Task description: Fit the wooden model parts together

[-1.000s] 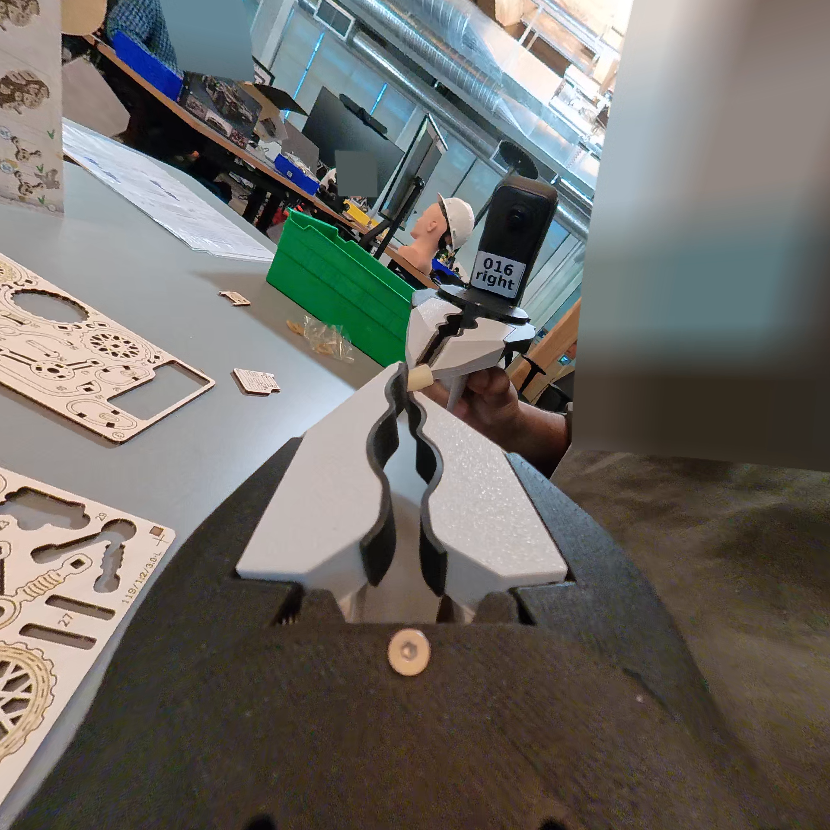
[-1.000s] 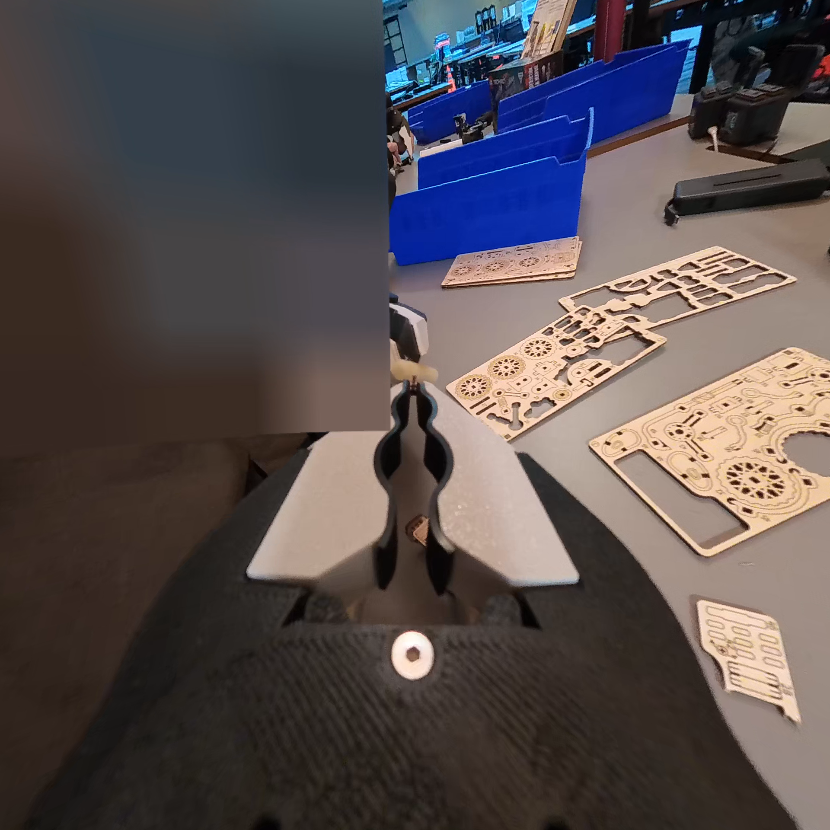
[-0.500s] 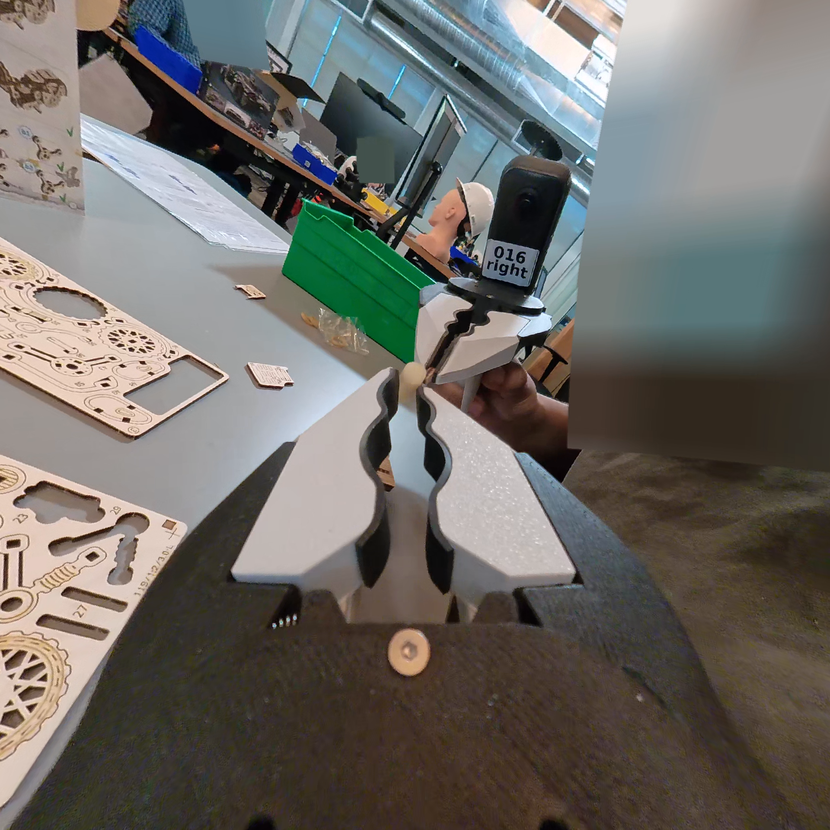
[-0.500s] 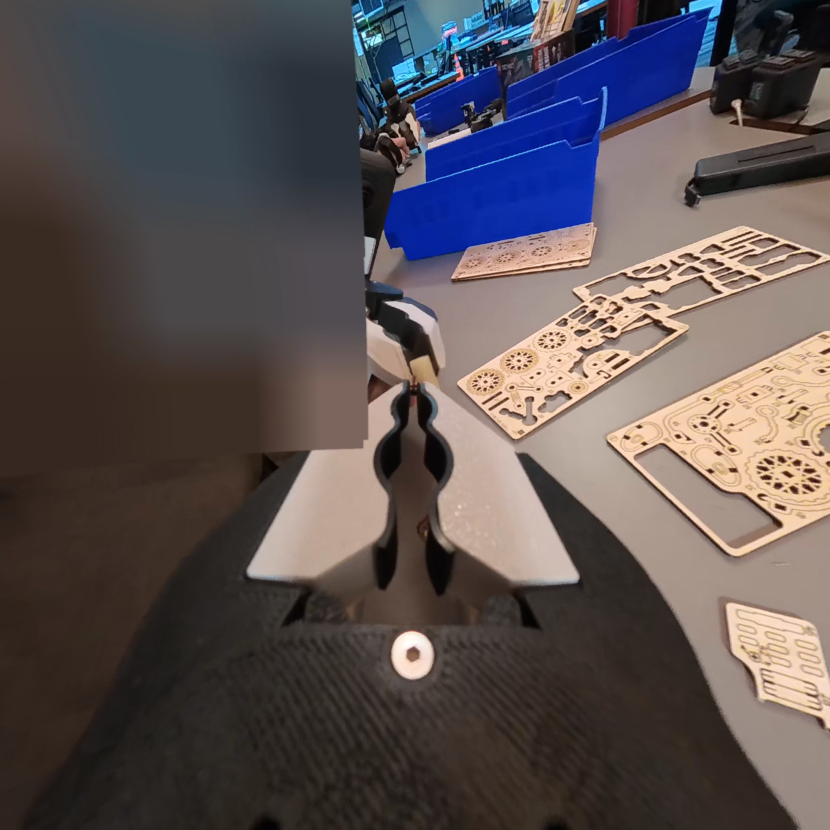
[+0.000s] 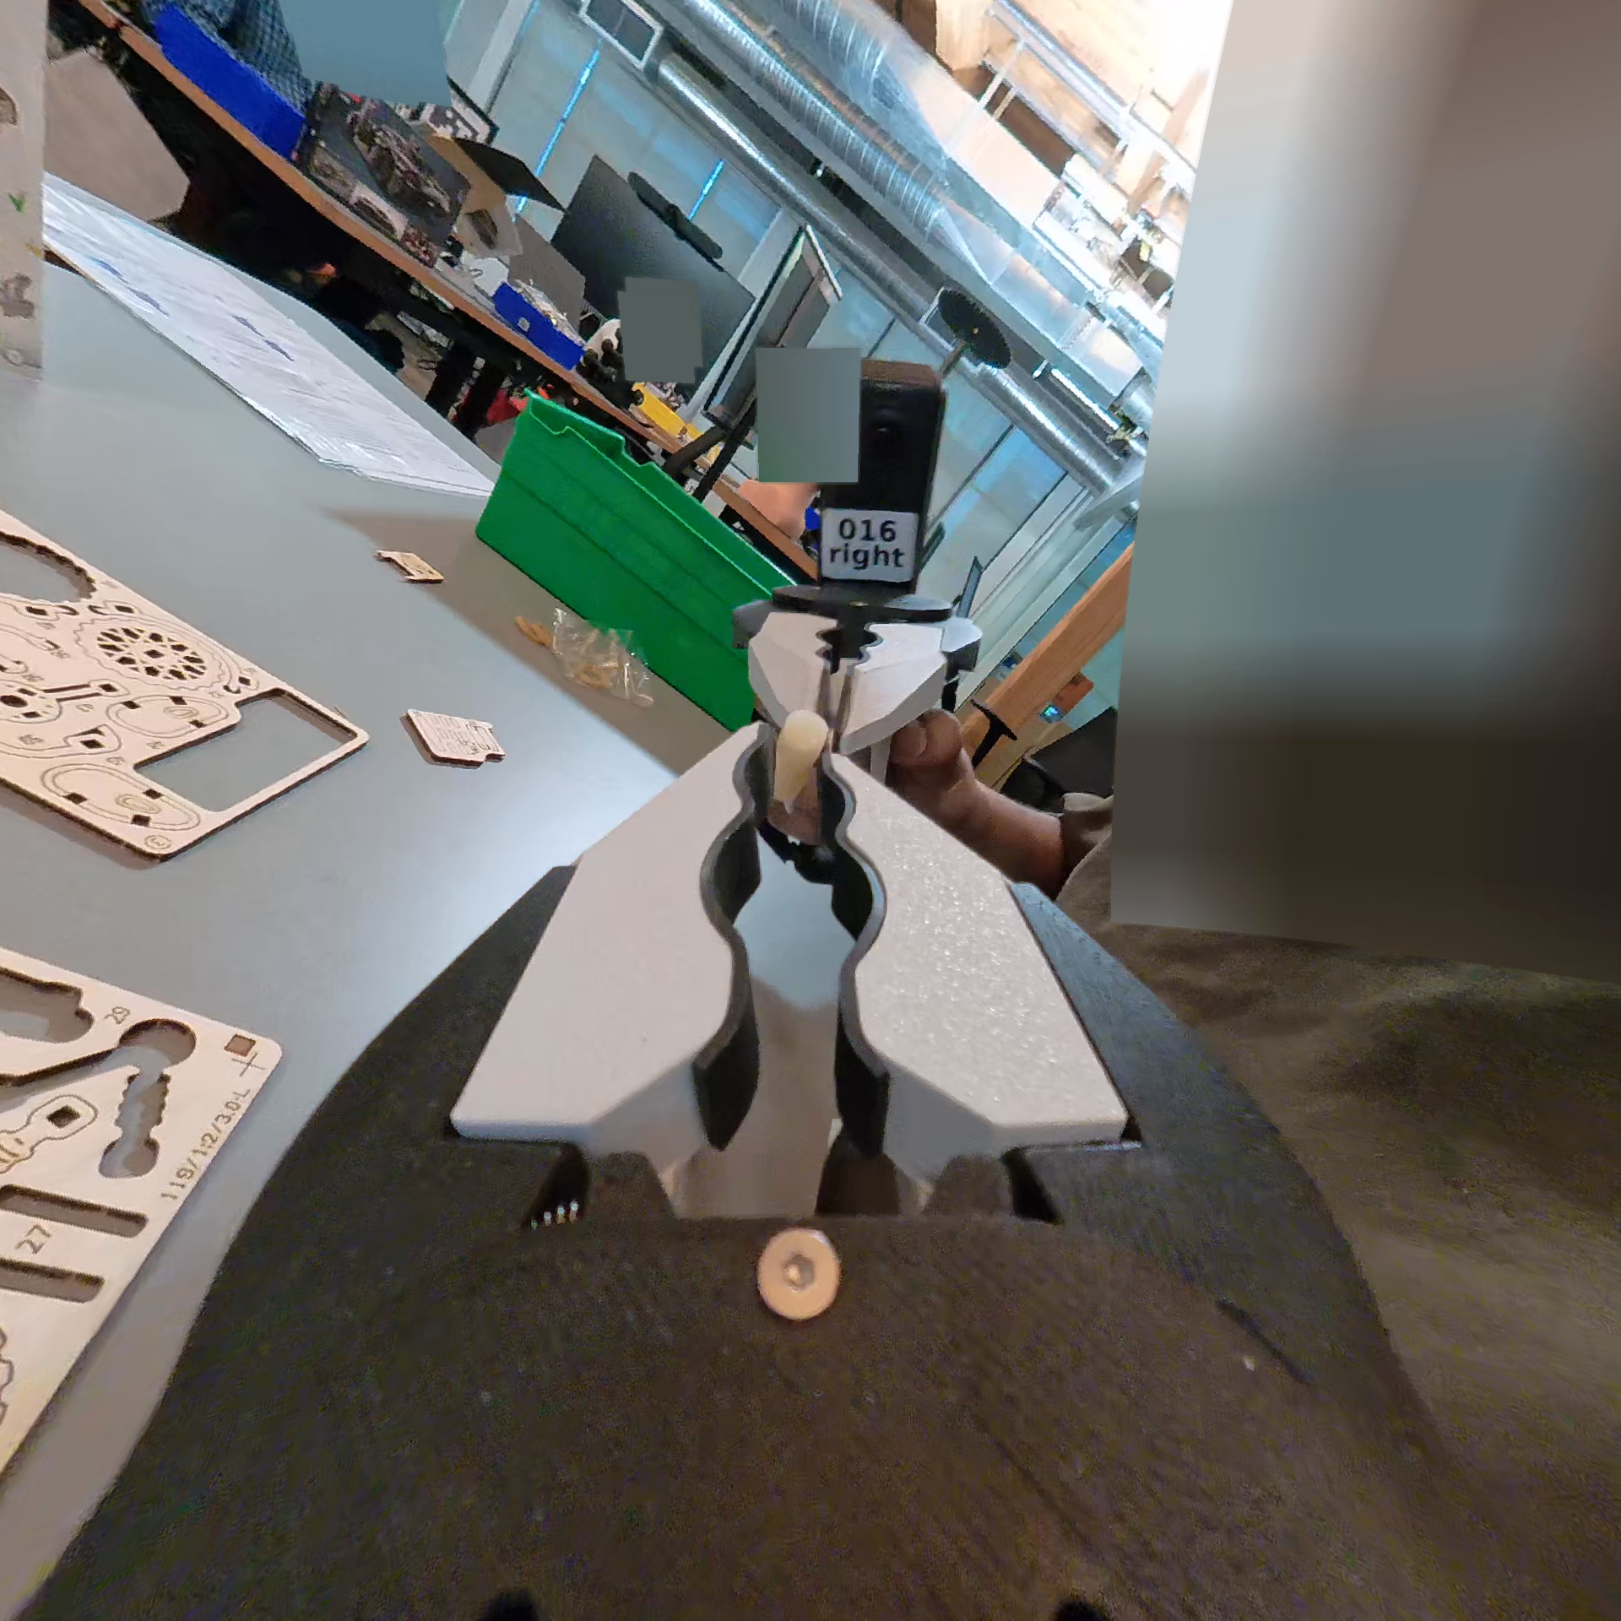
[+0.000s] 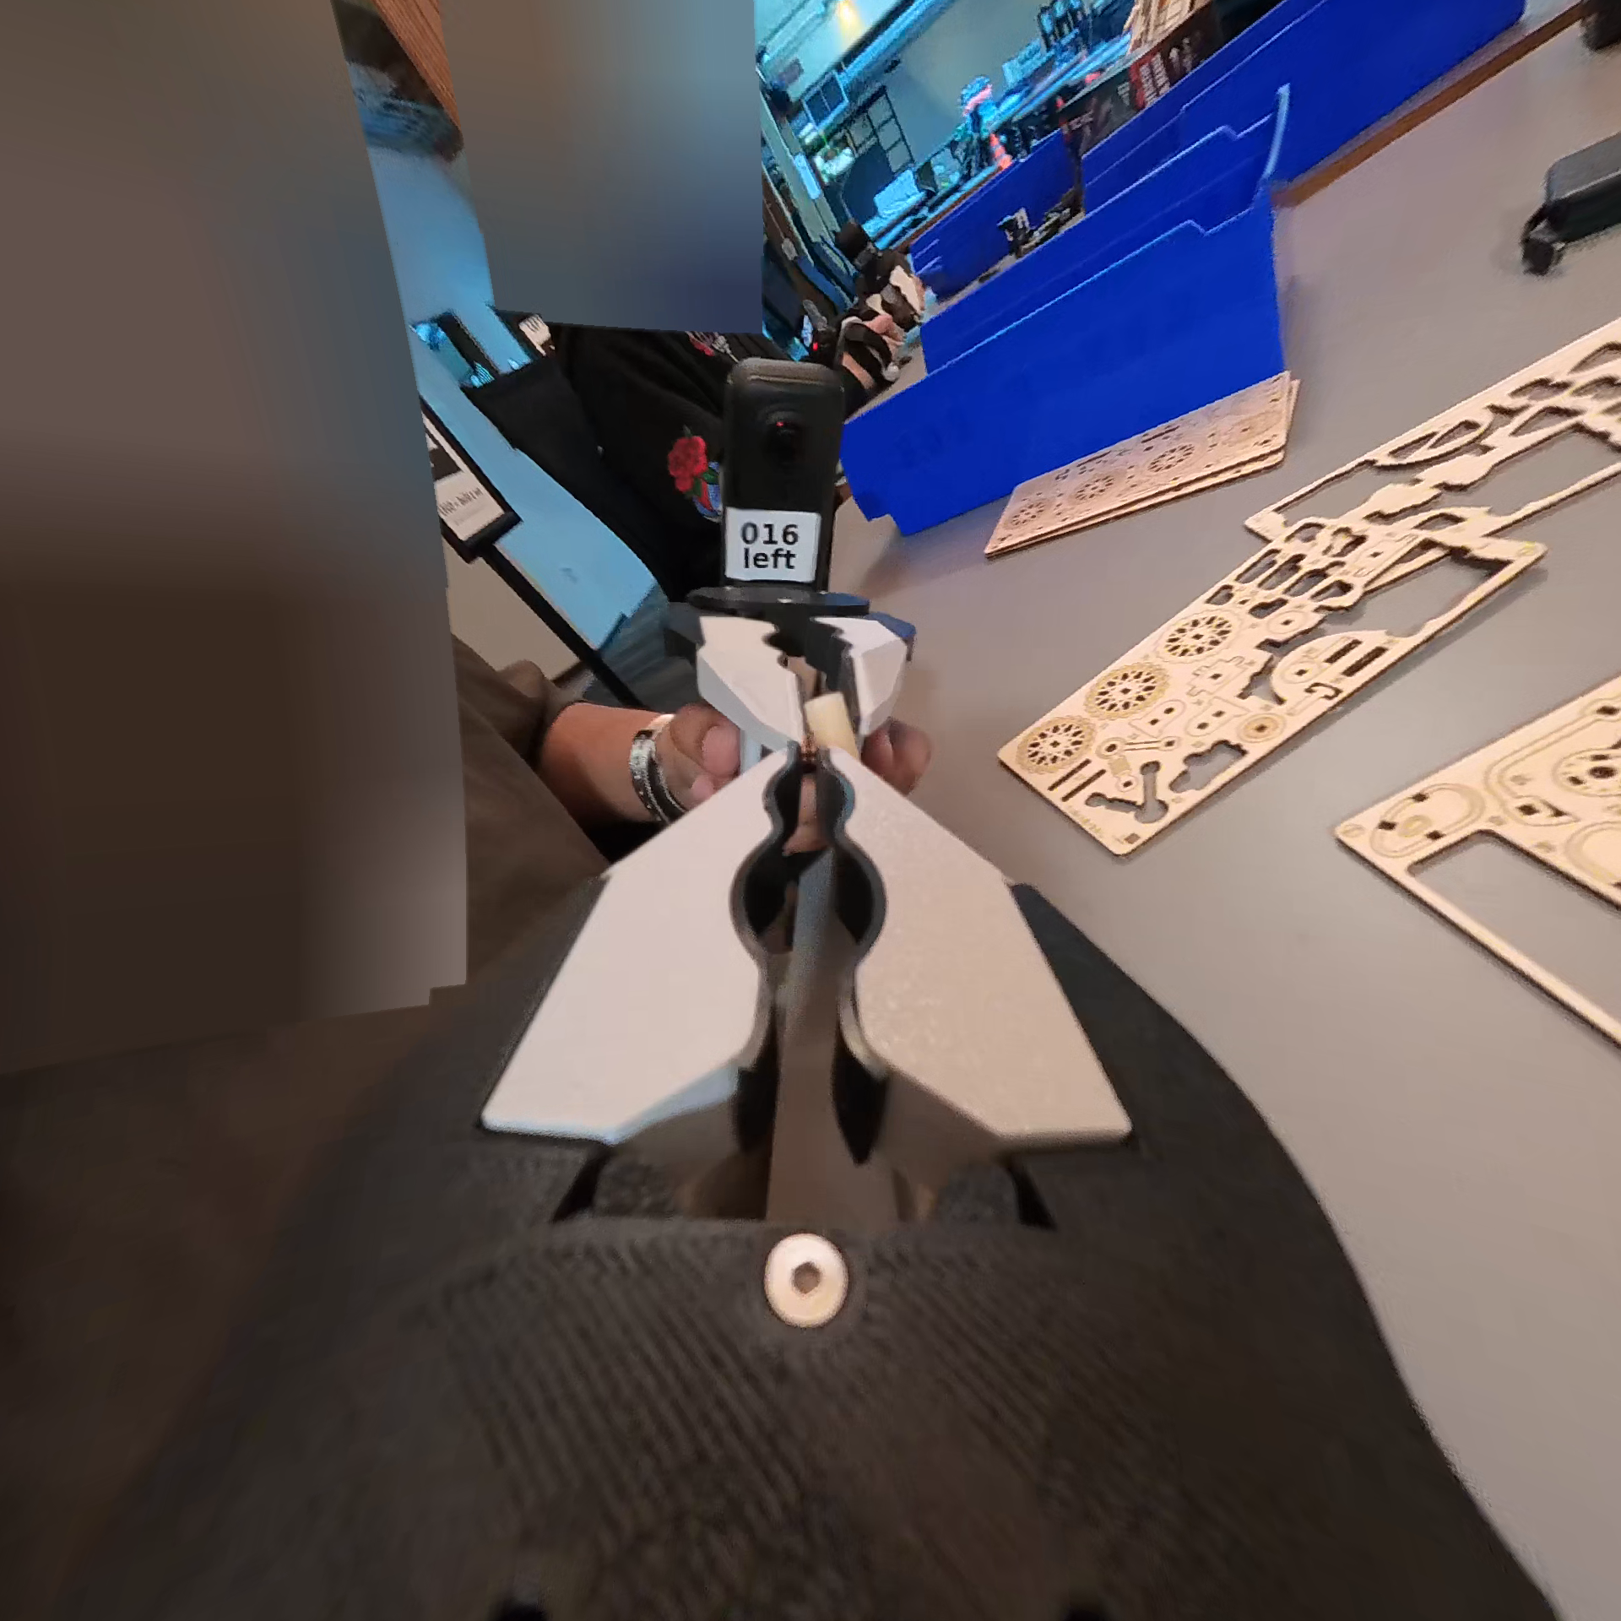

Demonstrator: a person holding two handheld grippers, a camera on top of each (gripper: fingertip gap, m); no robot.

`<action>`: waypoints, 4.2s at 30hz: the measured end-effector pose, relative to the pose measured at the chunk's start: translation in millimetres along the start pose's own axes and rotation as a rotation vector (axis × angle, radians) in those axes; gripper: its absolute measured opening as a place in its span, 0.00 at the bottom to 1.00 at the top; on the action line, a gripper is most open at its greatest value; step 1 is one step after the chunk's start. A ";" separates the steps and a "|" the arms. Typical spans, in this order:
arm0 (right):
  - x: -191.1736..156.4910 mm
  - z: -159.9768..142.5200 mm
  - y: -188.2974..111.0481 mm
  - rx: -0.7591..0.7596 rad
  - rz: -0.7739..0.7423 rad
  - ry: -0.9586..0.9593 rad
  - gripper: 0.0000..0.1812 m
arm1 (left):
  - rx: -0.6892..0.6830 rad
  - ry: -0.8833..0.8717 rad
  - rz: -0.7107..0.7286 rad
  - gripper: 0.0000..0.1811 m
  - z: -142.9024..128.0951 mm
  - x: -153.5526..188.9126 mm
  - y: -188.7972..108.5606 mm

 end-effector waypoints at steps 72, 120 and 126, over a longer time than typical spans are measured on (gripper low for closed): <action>-7.0 4.7 -2.3 -0.060 -0.057 -0.172 0.00 | -0.003 -0.122 -0.020 0.03 -1.2 -2.7 -1.0; 8.5 7.9 -102.7 0.080 -0.336 -0.136 0.00 | -0.608 0.404 0.454 0.04 -40.6 -62.2 53.2; 1.0 -9.5 -97.6 0.098 -0.318 -0.047 0.00 | -0.592 0.357 0.458 0.11 -38.7 -64.1 51.1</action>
Point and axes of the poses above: each gripper's, where its closed fingertips meet, y out along the fingers, z out of its top, x = y × z across the jaws, the point moved 8 cm from there along -y, back along the fingers, and after that the axes turned 15 degrees about x, right-handed, at the moved point
